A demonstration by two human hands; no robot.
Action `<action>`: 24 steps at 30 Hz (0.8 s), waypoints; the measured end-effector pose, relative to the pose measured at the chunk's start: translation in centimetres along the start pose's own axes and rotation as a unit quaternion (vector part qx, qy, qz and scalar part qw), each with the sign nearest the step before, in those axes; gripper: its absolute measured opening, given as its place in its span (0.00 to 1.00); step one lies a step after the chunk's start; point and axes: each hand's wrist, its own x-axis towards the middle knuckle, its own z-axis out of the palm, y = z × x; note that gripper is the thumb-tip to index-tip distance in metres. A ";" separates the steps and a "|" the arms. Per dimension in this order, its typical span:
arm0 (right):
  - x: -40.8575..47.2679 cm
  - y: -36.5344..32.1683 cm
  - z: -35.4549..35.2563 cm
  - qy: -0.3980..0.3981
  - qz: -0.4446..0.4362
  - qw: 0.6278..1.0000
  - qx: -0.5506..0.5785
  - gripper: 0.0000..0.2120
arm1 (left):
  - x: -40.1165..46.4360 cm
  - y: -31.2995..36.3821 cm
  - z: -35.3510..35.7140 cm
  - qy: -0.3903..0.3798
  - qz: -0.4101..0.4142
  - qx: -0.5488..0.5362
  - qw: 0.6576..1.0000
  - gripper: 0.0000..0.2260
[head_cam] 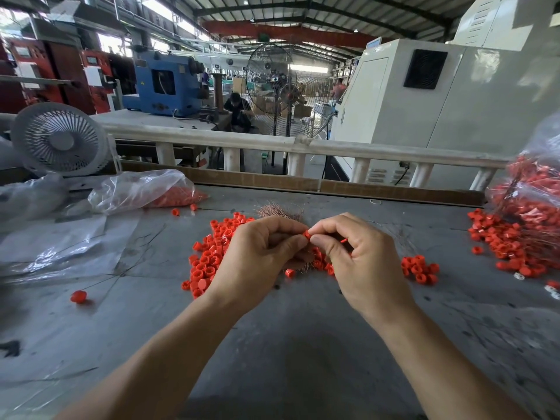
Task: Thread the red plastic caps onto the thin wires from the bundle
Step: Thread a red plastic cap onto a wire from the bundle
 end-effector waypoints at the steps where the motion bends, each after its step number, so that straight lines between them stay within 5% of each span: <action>1: 0.0 0.0 0.0 -0.001 -0.004 1.000 -0.004 0.04 | 0.0 0.0 0.0 0.000 0.000 -0.001 1.000 0.07; 15: 0.0 0.0 0.1 0.011 -0.009 1.000 0.002 0.03 | 0.1 -0.1 0.1 0.012 -0.021 -0.020 0.999 0.06; 24: -0.4 -0.5 0.9 0.003 -0.040 0.987 -0.156 0.11 | 0.2 -0.3 0.0 0.014 -0.129 -0.113 0.985 0.09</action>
